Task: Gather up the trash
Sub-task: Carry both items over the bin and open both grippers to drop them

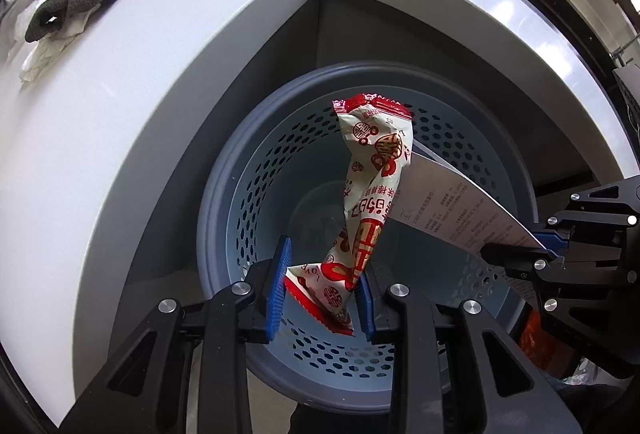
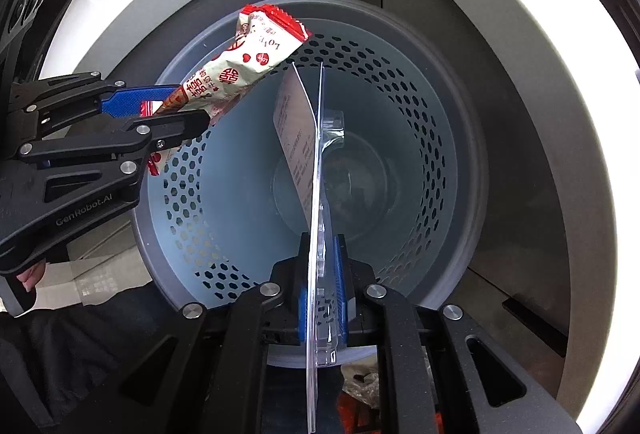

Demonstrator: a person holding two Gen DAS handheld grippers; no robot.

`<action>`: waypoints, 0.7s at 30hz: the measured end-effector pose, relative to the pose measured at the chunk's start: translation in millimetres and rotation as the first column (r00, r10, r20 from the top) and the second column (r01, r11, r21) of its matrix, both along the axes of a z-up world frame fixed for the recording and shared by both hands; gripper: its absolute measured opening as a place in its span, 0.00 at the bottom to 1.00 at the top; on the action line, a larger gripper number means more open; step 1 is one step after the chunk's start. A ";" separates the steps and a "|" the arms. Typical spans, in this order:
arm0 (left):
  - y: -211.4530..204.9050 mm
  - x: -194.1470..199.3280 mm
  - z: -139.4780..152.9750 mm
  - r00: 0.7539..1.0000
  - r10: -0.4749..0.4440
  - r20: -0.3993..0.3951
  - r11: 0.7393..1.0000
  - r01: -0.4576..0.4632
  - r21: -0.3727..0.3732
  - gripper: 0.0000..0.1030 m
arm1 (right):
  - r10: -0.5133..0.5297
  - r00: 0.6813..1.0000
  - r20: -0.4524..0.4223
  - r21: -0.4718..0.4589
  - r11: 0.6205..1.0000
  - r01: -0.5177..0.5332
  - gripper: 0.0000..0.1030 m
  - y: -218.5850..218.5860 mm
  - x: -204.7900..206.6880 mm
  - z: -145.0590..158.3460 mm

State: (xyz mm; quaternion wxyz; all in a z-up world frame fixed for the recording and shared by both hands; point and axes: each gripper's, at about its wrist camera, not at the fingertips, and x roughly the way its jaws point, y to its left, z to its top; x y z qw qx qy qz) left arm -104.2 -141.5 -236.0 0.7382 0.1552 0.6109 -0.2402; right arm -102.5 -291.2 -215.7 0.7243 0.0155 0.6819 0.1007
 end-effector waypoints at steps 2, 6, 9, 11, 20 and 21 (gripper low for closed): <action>-0.5 -0.3 -3.9 1.000 -0.001 -0.010 1.000 0.001 0.006 0.28 | 0.011 1.000 -0.010 -0.016 1.000 -0.011 0.10 4.5 4.9 -3.4; -9.8 10.4 -9.4 1.000 -0.007 -0.030 1.000 0.007 0.022 0.28 | 0.020 0.999 -0.033 -0.044 0.999 -0.022 0.10 9.8 11.6 -13.1; -14.7 13.0 -14.1 0.999 -0.019 -0.042 0.999 0.021 0.037 0.29 | 0.020 0.999 -0.042 -0.043 0.999 -0.021 0.10 14.8 14.1 -15.5; -17.2 14.9 -18.9 0.998 -0.022 -0.056 0.999 0.025 0.042 0.29 | 0.022 0.999 -0.046 -0.042 0.999 -0.024 0.10 16.8 15.4 -16.2; -25.5 28.7 -25.9 0.998 -0.006 -0.069 0.999 0.008 0.033 0.73 | -0.019 1.000 -0.023 -0.036 0.999 0.018 0.31 10.4 15.7 -24.7; -24.4 30.4 -23.2 0.998 0.002 -0.059 1.000 -0.001 0.030 0.81 | -0.022 1.000 -0.016 -0.039 0.999 0.021 0.42 9.8 16.2 -22.9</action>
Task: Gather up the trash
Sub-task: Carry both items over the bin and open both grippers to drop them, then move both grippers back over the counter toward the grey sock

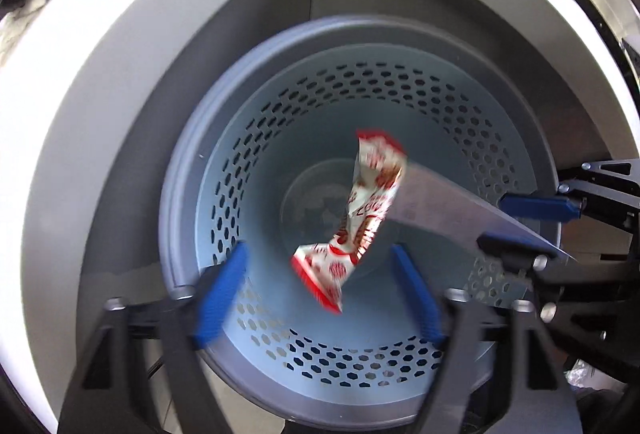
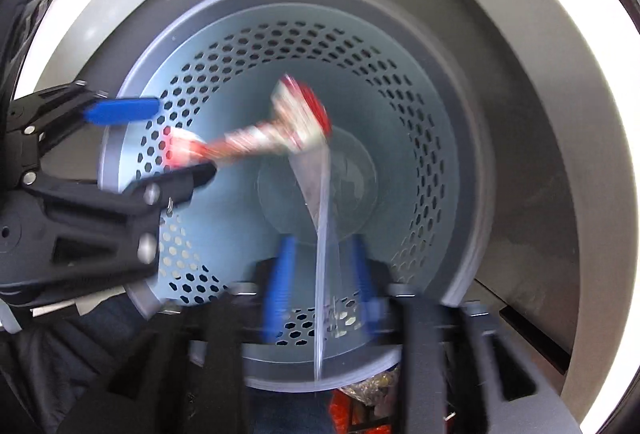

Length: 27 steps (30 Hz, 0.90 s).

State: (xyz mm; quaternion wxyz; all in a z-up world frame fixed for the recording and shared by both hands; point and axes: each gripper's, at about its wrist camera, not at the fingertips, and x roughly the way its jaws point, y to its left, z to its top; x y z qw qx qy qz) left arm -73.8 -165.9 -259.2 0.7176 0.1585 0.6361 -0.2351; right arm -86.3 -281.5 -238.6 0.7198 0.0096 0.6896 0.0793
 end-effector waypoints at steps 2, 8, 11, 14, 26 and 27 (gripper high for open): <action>-0.6 3.1 3.0 1.000 0.002 0.003 1.000 -0.002 0.002 0.81 | 0.000 1.000 0.001 0.005 1.000 0.000 0.42 -0.2 0.7 0.9; 3.9 -3.7 20.3 0.999 0.005 0.052 1.000 -0.004 -0.010 0.81 | 0.018 0.999 0.044 0.011 1.000 -0.019 0.46 8.2 2.0 14.9; 10.7 -2.1 41.0 0.996 0.031 0.082 0.998 -0.027 -0.049 0.81 | 0.018 0.995 0.093 0.022 1.000 -0.020 0.48 8.6 -1.5 30.0; 17.8 1.0 73.4 0.988 0.049 0.147 0.995 -0.035 -0.092 0.83 | 0.005 0.989 0.150 0.051 0.999 -0.012 0.48 7.7 1.2 55.2; 114.5 53.7 164.0 0.884 0.343 0.318 0.933 -0.281 -0.225 0.90 | -0.015 0.933 0.360 0.167 0.985 -0.049 0.56 29.2 59.4 150.0; 127.3 58.8 164.4 0.874 0.359 0.328 0.928 -0.295 -0.228 0.90 | -0.007 0.928 0.373 0.161 0.985 -0.057 0.56 33.2 67.4 154.7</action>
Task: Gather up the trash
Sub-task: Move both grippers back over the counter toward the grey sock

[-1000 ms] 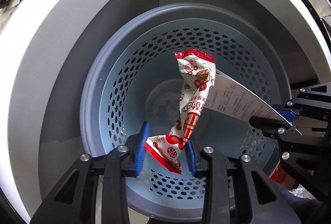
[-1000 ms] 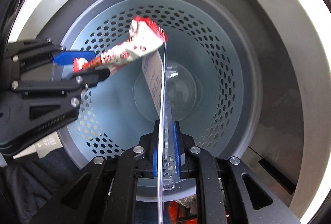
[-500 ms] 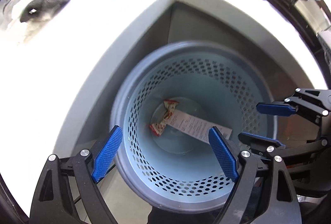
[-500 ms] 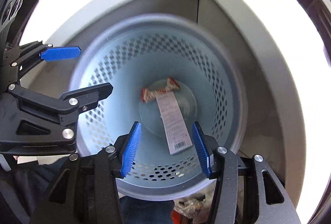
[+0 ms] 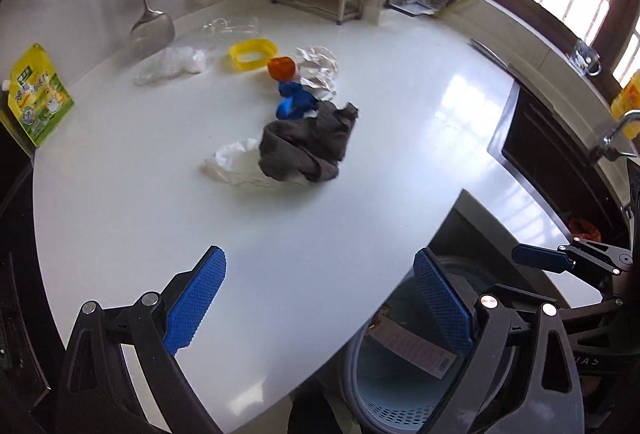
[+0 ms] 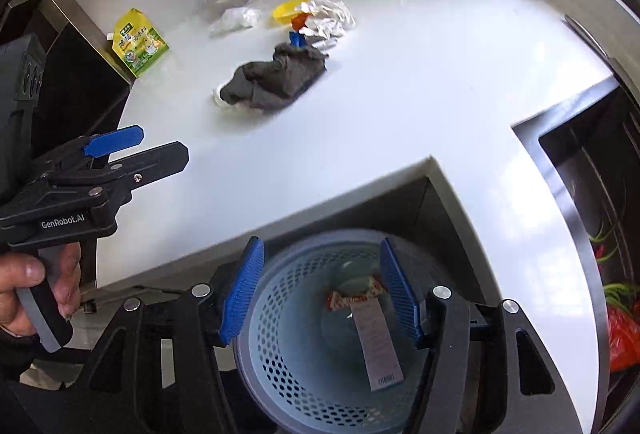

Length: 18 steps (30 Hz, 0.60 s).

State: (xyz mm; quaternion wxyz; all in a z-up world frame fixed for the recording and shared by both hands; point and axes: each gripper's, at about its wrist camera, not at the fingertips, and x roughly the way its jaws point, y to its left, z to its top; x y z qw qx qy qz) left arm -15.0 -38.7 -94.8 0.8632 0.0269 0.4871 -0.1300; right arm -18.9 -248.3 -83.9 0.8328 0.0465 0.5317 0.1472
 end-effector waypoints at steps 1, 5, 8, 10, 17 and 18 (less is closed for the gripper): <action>8.3 7.2 4.7 1.000 0.018 0.009 1.000 -0.018 -0.001 0.90 | 0.007 1.000 0.009 -0.002 1.000 -0.007 0.56 4.6 8.7 3.4; 38.3 24.3 12.8 0.997 0.076 0.032 0.997 -0.076 0.006 0.90 | 0.026 0.999 0.040 0.004 1.000 -0.027 0.58 19.4 44.4 17.0; 58.9 39.5 14.8 0.994 0.103 0.035 0.995 -0.103 0.009 0.90 | 0.027 0.998 0.052 0.003 1.000 -0.028 0.61 38.1 71.2 14.7; 68.4 47.5 11.9 0.993 0.114 0.028 0.993 -0.114 0.014 0.90 | 0.020 0.998 0.057 0.003 1.000 -0.020 0.61 45.4 90.5 13.7; 83.1 66.4 1.1 0.993 0.117 -0.005 0.993 -0.117 0.007 0.90 | -0.038 0.999 0.015 0.046 0.998 0.037 0.61 54.9 143.4 -3.3; 82.4 67.9 -1.5 0.994 0.111 -0.009 0.994 -0.111 0.009 0.90 | -0.040 0.999 0.010 0.041 0.998 0.040 0.61 57.4 148.8 -6.8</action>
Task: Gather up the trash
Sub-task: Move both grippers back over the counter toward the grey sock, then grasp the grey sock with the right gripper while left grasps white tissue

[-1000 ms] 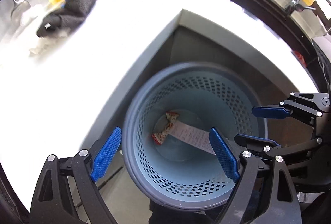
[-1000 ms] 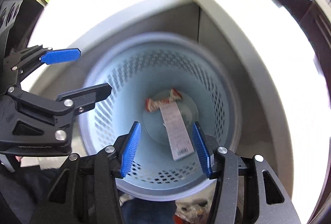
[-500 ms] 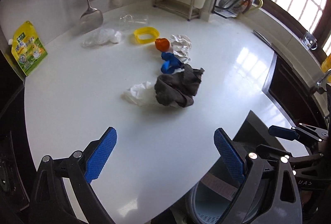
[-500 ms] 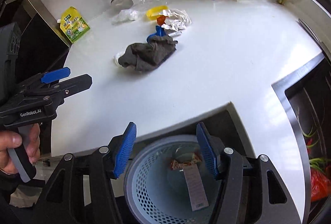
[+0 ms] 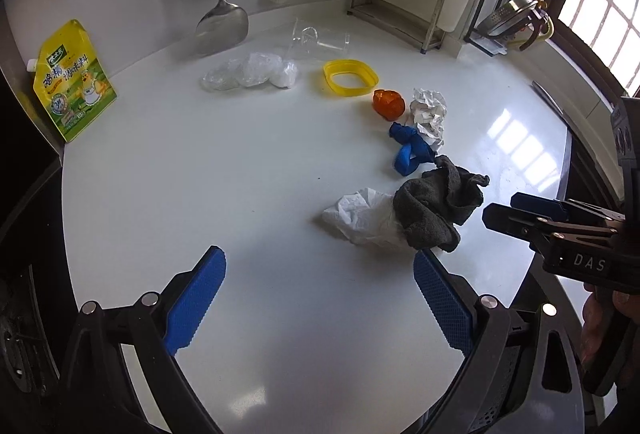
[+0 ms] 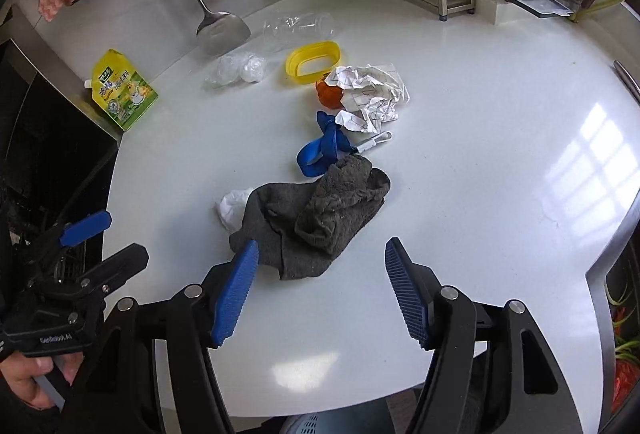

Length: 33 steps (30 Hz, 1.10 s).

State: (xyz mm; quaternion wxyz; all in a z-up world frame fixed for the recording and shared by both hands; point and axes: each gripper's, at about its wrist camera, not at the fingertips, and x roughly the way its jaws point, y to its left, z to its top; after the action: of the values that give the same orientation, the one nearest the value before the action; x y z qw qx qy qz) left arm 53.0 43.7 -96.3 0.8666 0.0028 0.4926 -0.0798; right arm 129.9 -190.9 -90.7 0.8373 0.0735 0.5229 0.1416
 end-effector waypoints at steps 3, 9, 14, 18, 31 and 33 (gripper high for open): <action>-1.4 3.9 -6.9 1.000 -0.017 -0.020 1.000 0.017 -0.003 0.90 | -0.013 1.000 -0.017 -0.015 1.000 0.013 0.62 6.7 15.7 -11.6; -3.0 9.4 -16.0 0.998 -0.050 -0.046 0.999 0.050 -0.006 0.90 | -0.016 0.997 -0.072 -0.058 0.998 0.012 0.60 9.6 40.0 -40.7; -3.2 15.5 -19.6 0.997 -0.059 -0.056 0.998 0.058 -0.019 0.90 | -0.006 0.998 -0.056 0.011 1.000 0.006 0.15 -2.5 34.8 -33.6; -9.8 22.1 -21.7 0.996 -0.065 -0.060 0.997 0.063 -0.041 0.90 | -0.036 0.999 -0.014 0.073 0.997 0.037 0.13 -21.2 18.6 -10.2; -62.5 39.0 -33.6 0.989 -0.125 -0.081 0.991 0.120 -0.058 0.90 | -0.148 0.987 0.065 0.220 0.967 0.131 0.12 -81.9 -32.0 50.7; -71.1 41.3 -36.2 0.987 -0.135 -0.083 0.990 0.130 -0.057 0.90 | -0.152 0.985 0.086 0.207 0.969 0.132 0.12 -87.1 -39.9 60.2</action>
State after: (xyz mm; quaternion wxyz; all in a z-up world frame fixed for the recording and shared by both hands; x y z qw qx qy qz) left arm 94.3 -27.4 -132.5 0.8369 0.0099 0.5263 -0.1498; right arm 90.0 -278.0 -30.5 0.8592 0.1873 0.4561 0.1367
